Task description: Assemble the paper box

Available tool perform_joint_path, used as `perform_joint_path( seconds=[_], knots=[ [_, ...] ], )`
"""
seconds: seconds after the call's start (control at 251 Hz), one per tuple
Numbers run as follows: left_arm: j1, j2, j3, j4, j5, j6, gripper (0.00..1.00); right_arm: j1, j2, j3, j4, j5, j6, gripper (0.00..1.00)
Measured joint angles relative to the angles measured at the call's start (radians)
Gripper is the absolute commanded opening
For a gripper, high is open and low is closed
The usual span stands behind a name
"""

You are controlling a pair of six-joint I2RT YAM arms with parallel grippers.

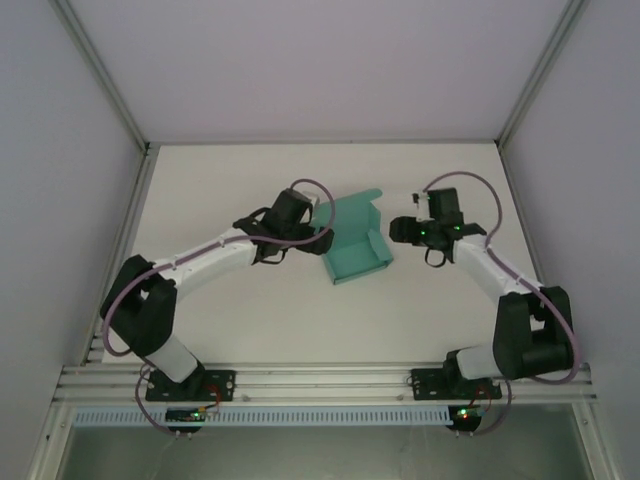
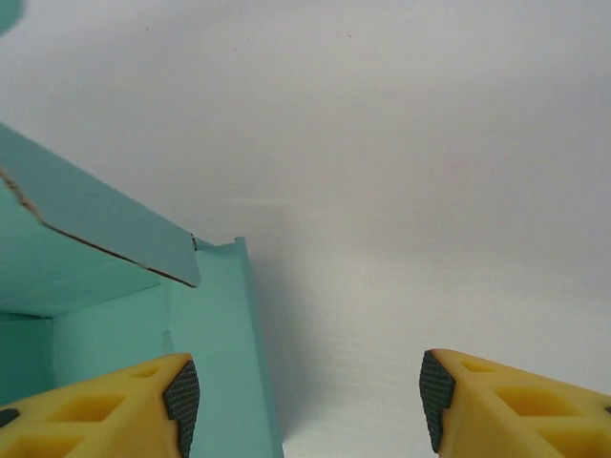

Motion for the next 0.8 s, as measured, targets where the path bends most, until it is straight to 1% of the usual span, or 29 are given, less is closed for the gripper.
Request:
perform_joint_path(
  seconds=[0.072,0.168,0.239,0.343,0.399,0.479,0.567,0.615,0.635,0.738,0.798],
  knots=[
    [0.026,0.015,-0.031,0.062,0.047,0.006,0.95,-0.032,0.025,-0.029,0.025,-0.094,0.015,0.62],
    [0.057,0.027,-0.053,0.148,0.115,0.038,0.94,-0.030,0.071,-0.030,0.053,-0.177,-0.006,0.63],
    [0.065,0.028,-0.055,0.199,0.151,0.075,0.94,-0.024,0.084,-0.028,0.074,-0.235,-0.049,0.63],
    [0.069,0.030,-0.055,0.259,0.200,0.136,0.94,-0.027,0.103,-0.011,0.114,-0.288,-0.108,0.65],
    [0.079,0.035,-0.055,0.283,0.243,0.166,0.93,-0.035,0.129,0.015,0.130,-0.318,-0.146,0.65],
    [0.113,0.054,-0.055,0.303,0.326,0.212,0.91,-0.041,0.177,0.073,0.133,-0.385,-0.242,0.65],
    [0.143,0.089,-0.037,0.303,0.404,0.274,0.88,-0.037,0.225,0.156,0.088,-0.447,-0.367,0.63],
    [0.154,0.114,-0.013,0.294,0.436,0.309,0.85,-0.034,0.256,0.215,0.048,-0.476,-0.440,0.58],
    [0.155,0.121,-0.003,0.289,0.448,0.322,0.85,-0.033,0.268,0.238,0.029,-0.483,-0.453,0.57],
    [0.156,0.167,0.092,0.233,0.497,0.386,0.82,-0.033,0.351,0.384,-0.093,-0.516,-0.579,0.54],
    [0.156,0.192,0.148,0.207,0.518,0.412,0.81,-0.038,0.388,0.436,-0.153,-0.534,-0.645,0.52]
  ],
)
